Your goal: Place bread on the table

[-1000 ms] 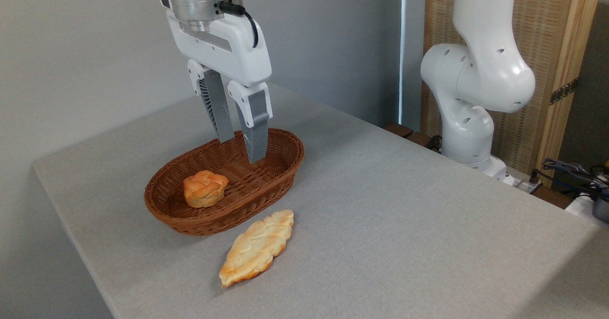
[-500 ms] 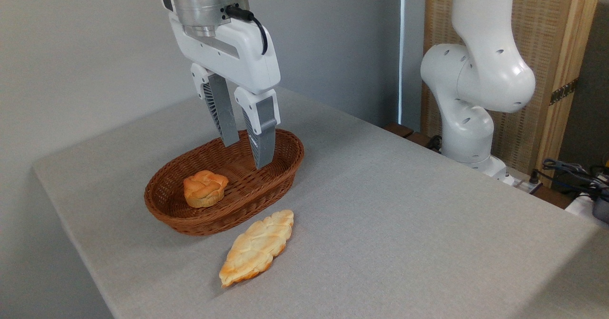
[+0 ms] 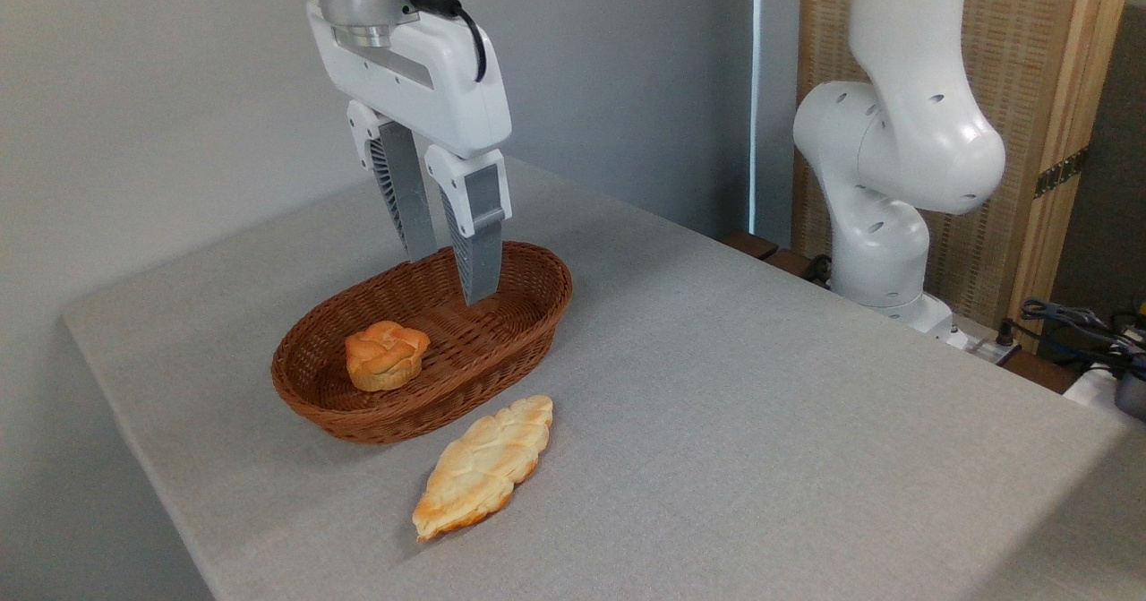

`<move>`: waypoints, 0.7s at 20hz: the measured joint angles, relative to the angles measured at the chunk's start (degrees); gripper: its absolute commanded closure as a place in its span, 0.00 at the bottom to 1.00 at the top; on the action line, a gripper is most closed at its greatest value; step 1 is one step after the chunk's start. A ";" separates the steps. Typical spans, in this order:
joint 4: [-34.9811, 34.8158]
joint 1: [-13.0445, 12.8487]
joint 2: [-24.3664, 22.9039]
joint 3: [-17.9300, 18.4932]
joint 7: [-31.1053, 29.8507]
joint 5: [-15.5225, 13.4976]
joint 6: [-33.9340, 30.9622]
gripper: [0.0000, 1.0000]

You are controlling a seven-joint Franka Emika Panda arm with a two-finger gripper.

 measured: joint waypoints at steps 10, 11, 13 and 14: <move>0.00 -0.77 0.52 -1.14 0.52 -0.05 -0.09 0.00; 0.00 -0.75 0.52 -1.14 0.39 -0.05 -0.09 0.00; 0.00 -0.71 0.52 -1.13 -1.19 -0.05 -0.09 0.00; 0.00 -0.72 0.52 -1.14 -1.84 -0.05 -0.09 0.00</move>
